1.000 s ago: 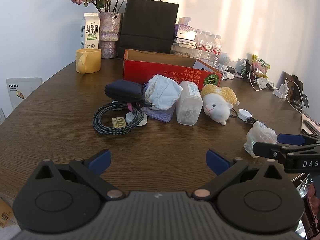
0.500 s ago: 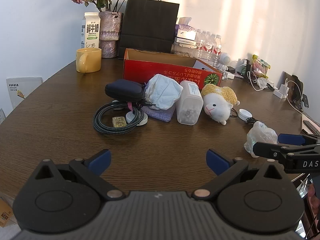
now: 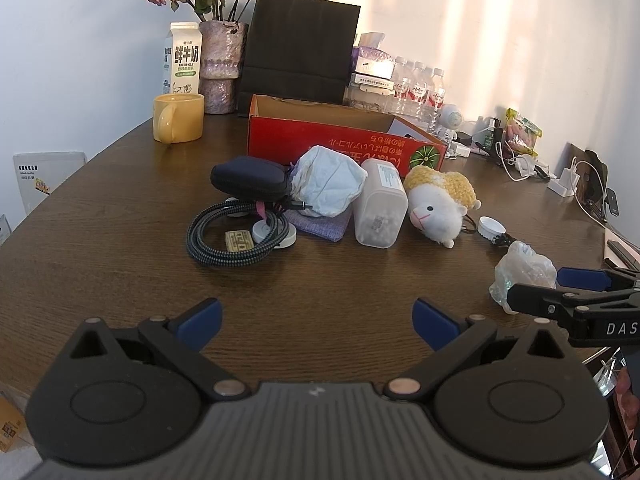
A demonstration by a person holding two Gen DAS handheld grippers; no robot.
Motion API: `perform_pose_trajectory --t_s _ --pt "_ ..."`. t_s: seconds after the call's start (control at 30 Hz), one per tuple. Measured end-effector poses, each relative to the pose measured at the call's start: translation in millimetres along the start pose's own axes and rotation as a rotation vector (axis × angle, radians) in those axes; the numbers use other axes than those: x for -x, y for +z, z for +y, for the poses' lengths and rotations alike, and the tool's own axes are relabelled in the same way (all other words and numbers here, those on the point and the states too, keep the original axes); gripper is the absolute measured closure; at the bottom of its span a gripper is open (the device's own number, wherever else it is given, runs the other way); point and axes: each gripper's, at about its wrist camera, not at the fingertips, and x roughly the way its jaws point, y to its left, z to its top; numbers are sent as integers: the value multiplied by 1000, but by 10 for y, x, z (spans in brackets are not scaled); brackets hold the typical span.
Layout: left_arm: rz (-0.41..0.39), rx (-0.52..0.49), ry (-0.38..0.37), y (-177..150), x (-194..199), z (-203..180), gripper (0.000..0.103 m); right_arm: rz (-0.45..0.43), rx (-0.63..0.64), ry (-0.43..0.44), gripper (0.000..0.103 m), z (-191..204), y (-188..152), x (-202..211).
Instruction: Organize objects
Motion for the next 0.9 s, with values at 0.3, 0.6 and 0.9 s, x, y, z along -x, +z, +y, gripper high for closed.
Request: perform_pose_trajectory --t_s 0.3,0.6,0.9 --pt "0 1 0 -9 -3 3 0 -1 0 -4 0 -21 -14 7" --pt "7 9 13 -38 -34 28 0 -1 5 -21 0 -65 -11 -7" --pt "15 11 26 4 -87 46 0 7 10 -25 0 -96 3 -71"
